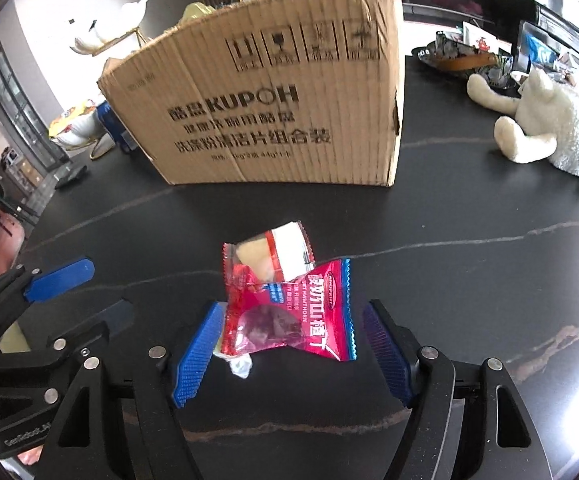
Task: Organize snacks
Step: 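Grasp the pale green candy with the left tool while the right tool grasps the pink wafer pack, then lift both snacks into the cardboard box and open both tools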
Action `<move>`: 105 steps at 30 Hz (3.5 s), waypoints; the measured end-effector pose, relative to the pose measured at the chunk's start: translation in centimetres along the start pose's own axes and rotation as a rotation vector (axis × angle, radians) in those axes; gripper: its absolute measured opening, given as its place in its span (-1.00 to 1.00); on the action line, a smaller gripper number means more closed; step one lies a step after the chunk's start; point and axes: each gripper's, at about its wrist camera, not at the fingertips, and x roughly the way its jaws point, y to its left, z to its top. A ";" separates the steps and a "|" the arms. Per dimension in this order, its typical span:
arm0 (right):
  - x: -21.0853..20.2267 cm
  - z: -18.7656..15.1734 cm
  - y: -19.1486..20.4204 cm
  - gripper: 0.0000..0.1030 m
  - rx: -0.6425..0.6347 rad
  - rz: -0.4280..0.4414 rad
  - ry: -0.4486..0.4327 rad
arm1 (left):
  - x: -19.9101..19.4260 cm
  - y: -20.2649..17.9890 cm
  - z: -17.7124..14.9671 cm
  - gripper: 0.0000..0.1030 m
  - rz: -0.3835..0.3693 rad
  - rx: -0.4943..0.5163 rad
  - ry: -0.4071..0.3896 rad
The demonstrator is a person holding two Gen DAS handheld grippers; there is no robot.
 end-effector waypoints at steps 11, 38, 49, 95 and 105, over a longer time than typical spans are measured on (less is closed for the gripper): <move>1.6 0.3 -0.4 0.42 0.019 -0.002 0.008 | 1.5 -0.1 -0.4 0.11 -0.021 -0.018 0.029; -1.8 -0.5 -2.2 -0.04 0.072 -0.176 -0.077 | 4.3 -4.3 -0.1 -0.14 -0.070 -0.037 0.079; -2.2 -0.5 -2.9 -0.04 0.092 -0.193 -0.086 | 5.1 -5.3 0.3 -0.47 -0.049 -0.041 0.078; -10.9 5.8 4.1 -0.04 0.015 -0.127 -0.322 | -9.7 1.6 7.3 -0.50 -0.007 -0.040 -0.307; -12.6 9.7 5.8 -0.03 -0.046 -0.141 -0.375 | -11.1 3.1 10.9 -0.50 0.031 -0.017 -0.354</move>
